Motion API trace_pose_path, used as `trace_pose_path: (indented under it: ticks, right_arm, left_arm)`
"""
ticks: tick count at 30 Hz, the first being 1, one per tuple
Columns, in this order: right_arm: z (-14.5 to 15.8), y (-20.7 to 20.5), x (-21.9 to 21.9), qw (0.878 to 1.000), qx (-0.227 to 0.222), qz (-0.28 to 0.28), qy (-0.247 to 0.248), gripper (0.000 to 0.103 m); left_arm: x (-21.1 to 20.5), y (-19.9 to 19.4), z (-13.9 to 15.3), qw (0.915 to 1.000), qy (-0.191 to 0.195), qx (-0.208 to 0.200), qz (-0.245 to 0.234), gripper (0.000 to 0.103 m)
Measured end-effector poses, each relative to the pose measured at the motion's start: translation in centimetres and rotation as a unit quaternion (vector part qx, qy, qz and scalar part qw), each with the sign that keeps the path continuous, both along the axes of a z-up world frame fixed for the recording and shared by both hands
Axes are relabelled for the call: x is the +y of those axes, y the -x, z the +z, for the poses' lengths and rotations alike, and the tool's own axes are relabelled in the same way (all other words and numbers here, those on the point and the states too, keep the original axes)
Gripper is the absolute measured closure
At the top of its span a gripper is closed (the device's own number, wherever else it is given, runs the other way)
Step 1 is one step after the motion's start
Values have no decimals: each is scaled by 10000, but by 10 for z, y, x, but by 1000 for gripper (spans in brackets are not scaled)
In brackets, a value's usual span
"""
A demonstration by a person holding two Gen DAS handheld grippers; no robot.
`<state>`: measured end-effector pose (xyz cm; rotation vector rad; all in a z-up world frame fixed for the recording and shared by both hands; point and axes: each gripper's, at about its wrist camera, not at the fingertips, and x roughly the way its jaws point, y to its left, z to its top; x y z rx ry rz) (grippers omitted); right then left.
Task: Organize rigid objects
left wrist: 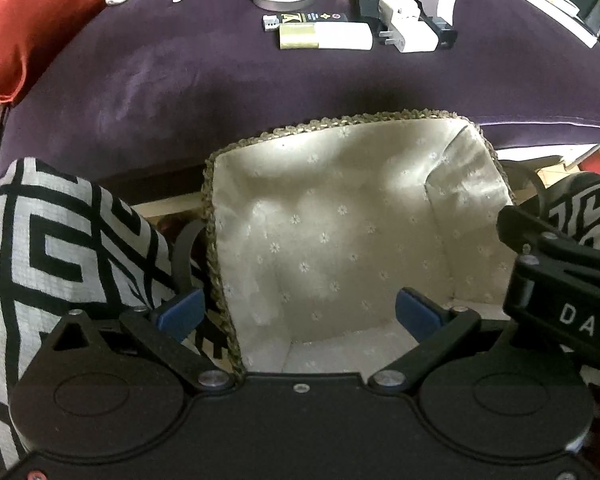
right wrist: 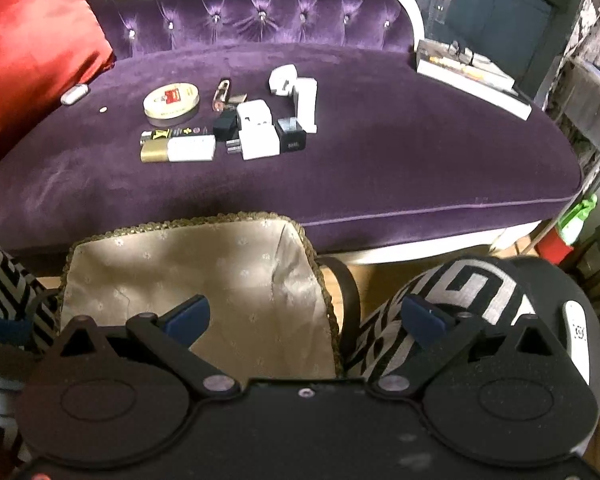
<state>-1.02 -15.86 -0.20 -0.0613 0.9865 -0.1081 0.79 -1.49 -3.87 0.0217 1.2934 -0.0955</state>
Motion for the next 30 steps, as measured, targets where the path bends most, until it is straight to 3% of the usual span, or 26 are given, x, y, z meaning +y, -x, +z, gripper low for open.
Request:
trace_pose_path:
  ticks: [12,30]
  right_arm:
    - [-7,-3,-3,9999,137,-40,-92,1]
    - [-21,-17,-17,9969,461,-191,-600,1]
  left_arm:
    - [0,-7,-8,9990,228,374,49,6]
    - [-5,-17,-24,9981,52,579,192,6]
